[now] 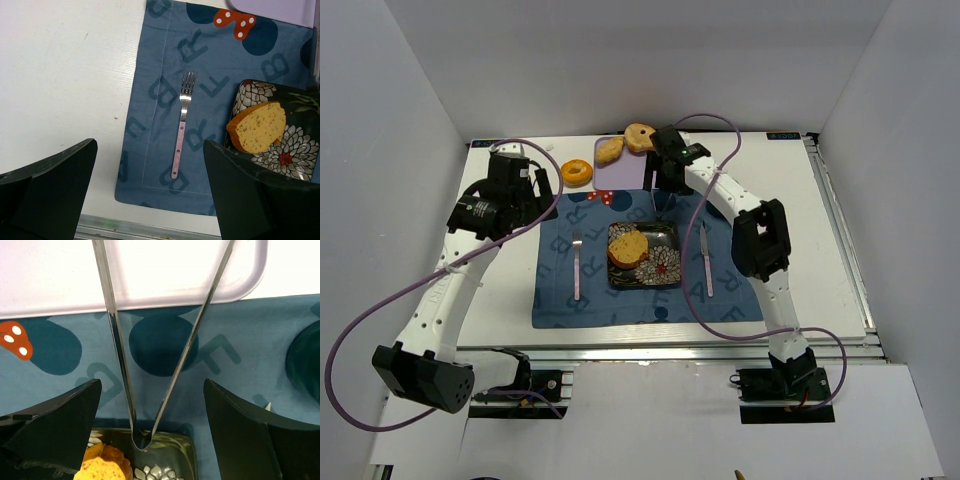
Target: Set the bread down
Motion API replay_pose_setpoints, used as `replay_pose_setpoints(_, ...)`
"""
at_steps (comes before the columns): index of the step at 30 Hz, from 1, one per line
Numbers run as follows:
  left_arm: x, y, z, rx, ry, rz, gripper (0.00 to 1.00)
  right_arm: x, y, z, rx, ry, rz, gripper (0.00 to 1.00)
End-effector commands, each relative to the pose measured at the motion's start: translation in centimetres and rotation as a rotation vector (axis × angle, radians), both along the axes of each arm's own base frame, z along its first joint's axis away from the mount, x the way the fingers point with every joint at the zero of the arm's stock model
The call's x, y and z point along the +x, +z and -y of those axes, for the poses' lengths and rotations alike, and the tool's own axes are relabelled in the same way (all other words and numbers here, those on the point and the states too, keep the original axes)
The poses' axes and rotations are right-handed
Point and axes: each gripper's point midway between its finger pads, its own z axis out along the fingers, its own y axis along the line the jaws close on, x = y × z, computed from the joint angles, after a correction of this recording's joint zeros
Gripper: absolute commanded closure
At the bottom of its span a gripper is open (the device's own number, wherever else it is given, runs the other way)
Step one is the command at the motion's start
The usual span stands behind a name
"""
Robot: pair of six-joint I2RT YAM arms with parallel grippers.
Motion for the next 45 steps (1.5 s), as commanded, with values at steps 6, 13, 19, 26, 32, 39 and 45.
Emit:
replay_pose_setpoints(6,0.1,-0.3,0.2,0.005,-0.022,-0.007,0.02,1.6,-1.1,-0.6,0.023,-0.073,0.014,0.11)
replay_pose_setpoints(13,0.0,-0.8,0.4,0.002,-0.031,-0.019,0.02,2.9,-1.7,-0.5,0.018,-0.100,0.053,0.11)
replay_pose_setpoints(19,-0.3,-1.2,0.1,0.011,-0.027,-0.029,0.02,3.6,-1.6,-1.0,0.037,-0.106,0.079,0.11)
replay_pose_setpoints(26,-0.4,-1.2,-0.1,0.022,-0.022,-0.030,0.02,3.6,-1.6,-1.0,0.048,-0.107,0.079,0.26)
replay_pose_setpoints(32,-0.5,-1.0,-0.2,0.025,-0.018,-0.025,0.02,3.5,-1.1,-0.8,0.048,-0.109,0.088,0.44)
replay_pose_setpoints(39,-0.7,-0.9,-0.4,0.027,-0.014,-0.019,0.02,3.1,1.0,-0.2,0.050,-0.116,0.117,0.55)
replay_pose_setpoints(45,-0.8,-0.6,-0.2,0.017,-0.019,-0.006,0.02,2.6,3.5,0.0,0.071,-0.106,0.148,0.59)
